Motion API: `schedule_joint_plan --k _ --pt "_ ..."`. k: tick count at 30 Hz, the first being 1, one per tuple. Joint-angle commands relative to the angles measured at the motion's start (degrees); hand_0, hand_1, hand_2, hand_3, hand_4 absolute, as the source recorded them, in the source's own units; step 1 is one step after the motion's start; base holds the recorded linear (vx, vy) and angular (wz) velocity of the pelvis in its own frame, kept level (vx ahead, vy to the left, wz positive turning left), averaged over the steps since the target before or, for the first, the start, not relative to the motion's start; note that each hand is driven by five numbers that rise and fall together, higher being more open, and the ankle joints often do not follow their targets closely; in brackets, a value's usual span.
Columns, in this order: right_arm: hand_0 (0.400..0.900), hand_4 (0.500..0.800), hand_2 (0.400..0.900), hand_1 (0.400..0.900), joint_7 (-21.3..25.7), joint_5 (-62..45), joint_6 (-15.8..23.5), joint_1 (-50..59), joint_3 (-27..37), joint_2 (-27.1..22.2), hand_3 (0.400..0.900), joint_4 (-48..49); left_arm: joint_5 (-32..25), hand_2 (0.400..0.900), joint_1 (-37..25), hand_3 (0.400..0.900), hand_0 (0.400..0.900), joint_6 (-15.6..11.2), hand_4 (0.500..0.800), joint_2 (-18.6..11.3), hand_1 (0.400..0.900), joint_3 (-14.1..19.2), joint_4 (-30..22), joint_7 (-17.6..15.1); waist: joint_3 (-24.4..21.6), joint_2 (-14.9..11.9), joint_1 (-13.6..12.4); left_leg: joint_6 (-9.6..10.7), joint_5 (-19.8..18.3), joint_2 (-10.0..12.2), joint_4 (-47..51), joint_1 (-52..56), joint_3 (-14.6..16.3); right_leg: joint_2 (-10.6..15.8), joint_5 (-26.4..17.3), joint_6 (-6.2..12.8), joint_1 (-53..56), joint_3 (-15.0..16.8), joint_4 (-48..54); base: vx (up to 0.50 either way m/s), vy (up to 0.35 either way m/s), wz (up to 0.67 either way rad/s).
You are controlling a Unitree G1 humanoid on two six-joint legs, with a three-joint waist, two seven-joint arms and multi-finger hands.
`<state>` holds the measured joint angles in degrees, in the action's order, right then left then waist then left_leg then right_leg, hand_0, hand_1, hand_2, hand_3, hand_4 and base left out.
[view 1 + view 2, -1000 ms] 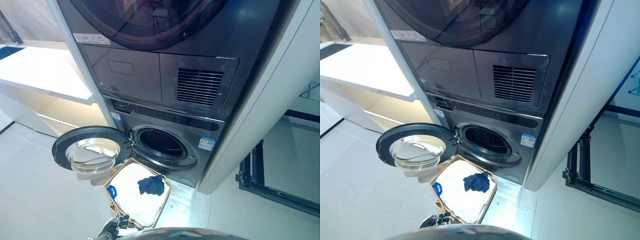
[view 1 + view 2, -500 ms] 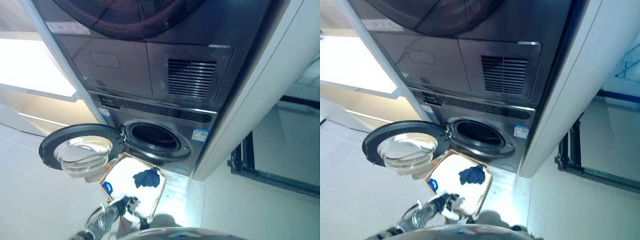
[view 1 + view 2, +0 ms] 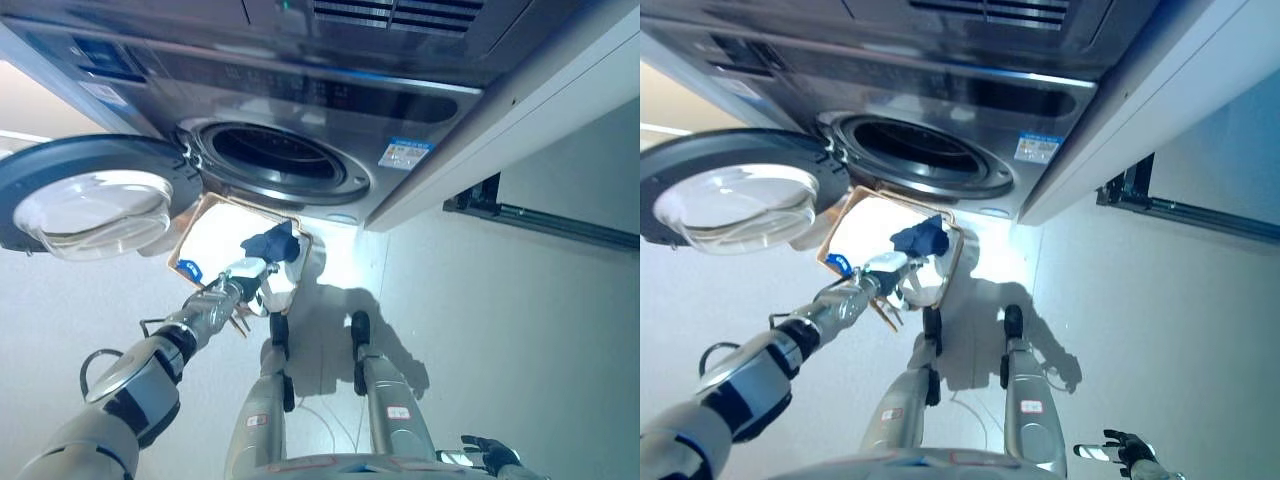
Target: Put the clothes in the basket into the washing machine.
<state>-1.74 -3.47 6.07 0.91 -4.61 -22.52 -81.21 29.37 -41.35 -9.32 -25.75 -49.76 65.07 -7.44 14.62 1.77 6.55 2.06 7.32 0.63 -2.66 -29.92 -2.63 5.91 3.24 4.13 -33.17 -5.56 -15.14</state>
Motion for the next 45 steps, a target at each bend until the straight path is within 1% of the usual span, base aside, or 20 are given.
schedule_joint_plan --k 1,4,5,6,8,13,15,20,21,24,28,29,31,33,35,40,42,45 --pt "0.900 0.800 0.900 0.900 1.64 -3.05 -2.04 -5.63 -0.51 -2.59 0.900 -1.46 3.46 0.900 -5.57 0.900 0.900 1.45 0.800 -3.11 0.900 1.73 0.48 -4.01 -0.12 -1.95 1.13 -3.35 -4.80 -4.26 -5.76 -5.43 -0.77 0.51 -11.15 -0.88 -1.07 -0.79 9.89 -0.03 0.012 0.04" --pt "0.900 0.800 0.900 0.900 1.87 -4.24 -2.21 -5.49 -1.01 -1.63 0.900 -0.55 4.82 0.900 -9.52 0.900 0.900 2.46 0.800 -4.52 0.900 0.95 -0.93 -4.88 0.60 -1.84 1.44 -3.24 -4.94 -4.54 -6.88 -8.26 -0.79 0.47 -11.01 -1.06 -3.87 -0.86 9.14 -0.02 0.006 0.03" --pt "0.900 0.800 0.900 0.900 1.74 -4.75 -1.80 -5.41 -1.57 -1.05 0.900 0.14 4.91 0.900 -11.94 0.900 0.900 2.76 0.800 -4.84 0.900 0.55 -1.13 -5.67 0.77 -1.90 1.59 -3.25 -5.03 -4.67 -7.32 -9.10 -0.71 0.40 -10.92 -1.15 -4.59 -0.91 8.79 0.00 0.000 0.00" --pt "0.900 0.800 0.900 0.900 1.61 -5.01 -1.86 -5.60 -1.86 -0.63 0.900 0.39 5.13 0.900 -12.87 0.900 0.900 3.02 0.800 -4.81 0.900 0.64 -0.66 -6.07 0.89 -1.89 1.74 -3.28 -5.17 -4.65 -7.51 -9.79 -0.57 0.43 -10.89 -1.15 -5.36 -0.73 8.57 0.00 0.000 0.00" --pt "0.900 0.800 0.900 0.900 1.86 -5.41 -1.53 -5.86 -2.44 0.36 0.900 1.20 5.71 0.900 -15.06 0.900 0.900 3.96 0.800 -5.64 0.900 1.04 0.03 -7.98 0.88 -1.94 2.19 -3.32 -5.45 -4.75 -8.14 -11.32 -0.16 0.49 -10.87 -1.16 -6.73 -0.68 8.26 0.01 0.015 -0.01" --pt "0.900 0.800 0.900 0.900 2.29 -5.79 -0.41 -7.66 -3.18 1.93 0.900 3.29 6.38 0.900 -18.74 0.900 0.900 5.33 0.800 -7.14 0.900 1.09 0.66 -10.88 0.94 -2.33 3.15 -3.56 -6.21 -4.97 -9.12 -14.05 0.25 0.34 -10.79 -1.23 -9.45 -0.30 7.94 0.03 0.017 -0.04" --pt "0.900 0.800 0.900 0.900 2.29 -6.47 -0.19 -7.97 -3.50 2.35 0.900 4.23 5.66 0.900 -20.48 0.900 0.900 5.89 0.800 -7.36 0.900 1.44 1.20 -12.07 1.12 -2.53 3.55 -3.66 -6.46 -4.96 -9.62 -15.22 0.34 0.25 -10.78 -1.25 -10.79 -0.17 7.71 0.03 0.012 -0.09" --pt "0.900 0.800 0.900 0.900 2.62 -7.87 0.10 -8.28 -3.80 2.76 0.900 5.28 4.96 0.900 -24.23 0.900 0.900 6.59 0.800 -8.82 0.900 0.34 2.83 -13.26 1.36 -2.93 4.53 -3.79 -7.08 -5.07 -10.82 -18.47 0.90 0.17 -10.79 -1.25 -14.09 0.30 7.12 0.03 0.012 -0.08" --pt "0.900 0.800 0.900 0.900 2.66 -8.31 0.27 -8.57 -4.02 3.09 0.900 5.39 4.51 0.900 -25.17 0.900 0.900 6.66 0.800 -9.21 0.900 0.00 3.28 -13.26 1.22 -2.82 4.58 -3.64 -8.97 -4.93 -11.18 -18.61 0.62 -0.28 -9.58 -0.86 -14.33 0.69 6.79 0.10 0.009 -0.10" --pt "0.900 0.800 0.900 0.900 2.90 -9.90 0.23 -8.00 -3.58 3.15 0.900 5.98 3.59 0.900 -27.87 0.900 0.900 6.91 0.800 -10.16 0.900 -1.23 4.24 -13.16 1.56 -2.84 5.14 -3.76 -9.84 -5.03 -13.88 -22.06 0.89 -0.26 -9.39 -0.91 -17.57 1.03 5.19 0.03 0.012 -0.02" --pt "0.900 0.800 0.900 0.900 2.81 -11.81 0.18 -8.01 -3.70 3.78 0.900 6.50 1.87 0.900 -30.36 0.900 0.900 6.36 0.800 -12.28 0.900 -2.67 4.03 -11.89 1.56 -2.45 5.46 -4.05 -11.47 -5.01 -18.28 -27.20 1.60 0.20 -8.41 -1.01 -23.10 1.45 0.92 -0.03 0.046 0.01" --pt "0.900 0.800 0.900 0.900 2.76 -12.36 -0.08 -7.75 -3.69 3.75 0.900 6.53 0.93 0.900 -31.08 0.900 0.900 6.33 0.800 -12.69 0.900 -3.08 4.46 -10.77 1.74 -2.43 5.47 -4.17 -11.99 -4.96 -19.96 -28.85 1.94 0.41 -7.98 -1.01 -24.64 1.73 -0.60 -0.03 0.046 0.00" --pt "0.900 0.800 0.900 0.900 2.51 -13.38 -0.05 -7.78 -3.54 3.91 0.900 6.59 -0.11 0.900 -32.44 0.900 0.900 5.94 0.800 -13.45 0.900 -3.55 4.75 -10.08 1.78 -2.45 5.62 -4.24 -12.96 -4.78 -22.36 -31.04 2.32 0.66 -7.28 -1.03 -26.77 1.97 -2.80 -0.03 0.042 0.02" --pt "0.900 0.800 0.900 0.900 2.31 -14.28 -0.24 -7.45 -3.43 3.98 0.900 6.55 -1.40 0.900 -34.00 0.900 0.900 5.70 0.800 -14.25 0.900 -4.18 5.30 -8.92 1.88 -2.35 5.75 -4.68 -14.23 -5.15 -25.52 -33.52 2.85 0.87 -6.43 -1.03 -29.14 2.05 -5.85 -0.02 0.046 0.02" --pt "0.900 0.800 0.900 0.900 1.91 -14.87 -0.32 -7.57 -3.51 4.30 0.900 6.58 -1.92 0.900 -34.29 0.900 0.900 5.50 0.800 -14.72 0.900 -4.18 5.23 -8.07 1.93 -2.23 5.78 -4.85 -14.82 -5.21 -27.07 -34.85 3.14 1.07 -5.95 -1.20 -30.27 2.23 -7.07 0.00 0.041 0.02" --pt "0.900 0.800 0.900 0.900 0.93 -16.05 -0.85 -7.36 -3.58 4.26 0.900 6.17 -3.82 0.900 -35.19 0.900 0.900 5.06 0.800 -14.60 0.900 -4.51 5.38 -5.09 2.08 -1.87 5.43 -5.12 -15.65 -5.81 -29.05 -36.87 3.44 1.16 -4.96 -1.41 -32.16 2.31 -9.04 0.00 0.044 0.01" --pt "0.900 0.800 0.900 0.900 0.61 -16.60 -0.88 -7.16 -3.84 3.89 0.900 5.89 -4.23 0.900 -35.87 0.900 0.900 4.63 0.800 -14.52 0.900 -4.57 5.01 -5.22 2.18 -1.70 5.31 -5.19 -15.91 -6.16 -29.86 -37.60 3.53 1.13 -4.69 -1.56 -32.92 2.59 -9.81 -0.01 0.026 0.07" --pt "0.900 0.800 0.900 0.900 0.52 -16.95 -1.02 -6.66 -4.10 3.82 0.900 5.31 -5.64 0.900 -35.62 0.900 0.900 4.43 0.800 -13.56 0.900 -3.45 4.57 -5.41 2.26 -1.44 5.23 -5.23 -16.02 -6.60 -30.24 -38.32 3.31 1.09 -4.20 -1.91 -33.60 2.99 -10.25 -0.01 0.017 0.07"
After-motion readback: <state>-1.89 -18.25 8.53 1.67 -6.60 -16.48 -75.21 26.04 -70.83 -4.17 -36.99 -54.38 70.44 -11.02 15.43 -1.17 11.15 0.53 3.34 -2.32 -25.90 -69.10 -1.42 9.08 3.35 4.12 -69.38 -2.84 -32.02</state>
